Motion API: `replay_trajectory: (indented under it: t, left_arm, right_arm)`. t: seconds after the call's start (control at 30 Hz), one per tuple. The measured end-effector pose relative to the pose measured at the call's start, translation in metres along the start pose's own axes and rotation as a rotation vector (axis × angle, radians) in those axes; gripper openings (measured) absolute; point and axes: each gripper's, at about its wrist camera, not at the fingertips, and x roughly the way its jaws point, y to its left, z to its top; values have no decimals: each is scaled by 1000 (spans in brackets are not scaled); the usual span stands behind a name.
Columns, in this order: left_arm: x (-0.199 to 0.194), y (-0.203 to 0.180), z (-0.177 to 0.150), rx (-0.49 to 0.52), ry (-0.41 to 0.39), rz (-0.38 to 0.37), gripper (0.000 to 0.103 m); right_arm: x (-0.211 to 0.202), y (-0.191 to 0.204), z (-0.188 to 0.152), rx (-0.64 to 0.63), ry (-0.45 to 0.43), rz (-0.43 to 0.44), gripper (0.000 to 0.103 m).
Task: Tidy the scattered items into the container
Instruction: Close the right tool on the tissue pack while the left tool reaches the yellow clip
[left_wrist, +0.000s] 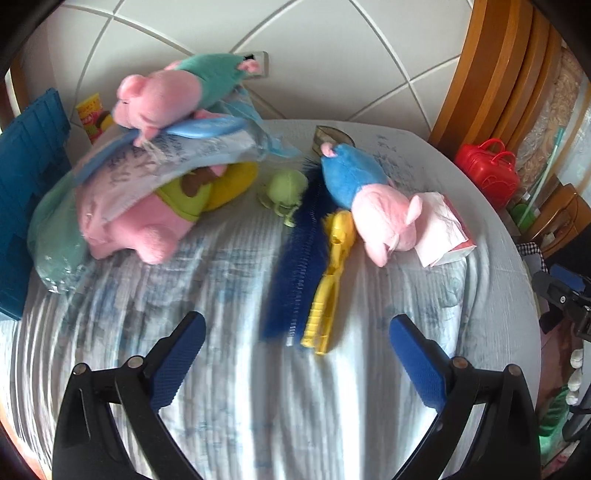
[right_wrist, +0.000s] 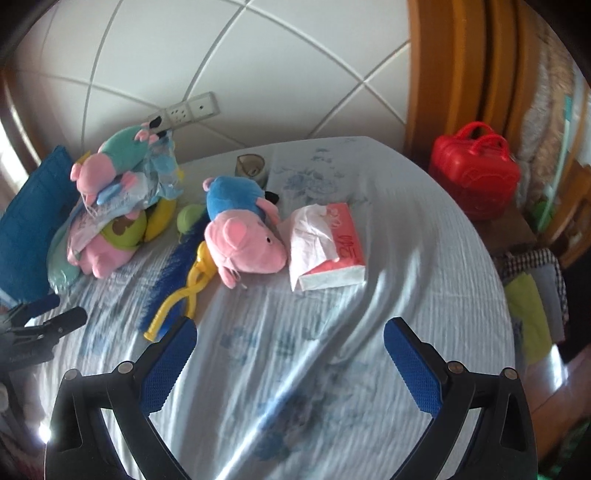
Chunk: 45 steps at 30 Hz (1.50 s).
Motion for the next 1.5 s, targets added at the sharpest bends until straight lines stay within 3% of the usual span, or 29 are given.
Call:
replay_trajectory:
  t: [0.13, 0.3, 0.63, 0.73, 0.9, 1.03, 1.2, 1.33, 1.4, 1.5]
  left_arm:
    - [33, -29, 5, 5, 43, -16, 81]
    - [66, -35, 12, -3, 82, -19, 81]
    - [128, -41, 28, -4, 149, -43, 81]
    - [145, -42, 32, 10, 163, -30, 81]
    - [167, -36, 39, 18, 170, -3, 81]
    - [177, -32, 45, 30, 161, 19, 86]
    - [191, -27, 46, 20, 171, 26, 88]
    - [175, -25, 43, 9, 146, 17, 66]
    - [163, -26, 43, 20, 129, 7, 60]
    - [149, -26, 43, 35, 118, 4, 60]
  right_arm:
    - [24, -18, 8, -35, 51, 38, 103]
    - [51, -31, 17, -42, 82, 51, 97]
    - [106, -49, 35, -35, 140, 37, 97]
    - [123, -50, 38, -28, 160, 33, 87]
    - [148, -47, 48, -32, 168, 22, 87]
    - [171, -41, 56, -58, 194, -1, 98]
    - [204, -34, 55, -97, 236, -52, 100]
    - [221, -34, 49, -112, 266, -77, 89]
    - [223, -33, 46, -133, 260, -92, 87]
    - [220, -37, 47, -107, 247, -71, 87]
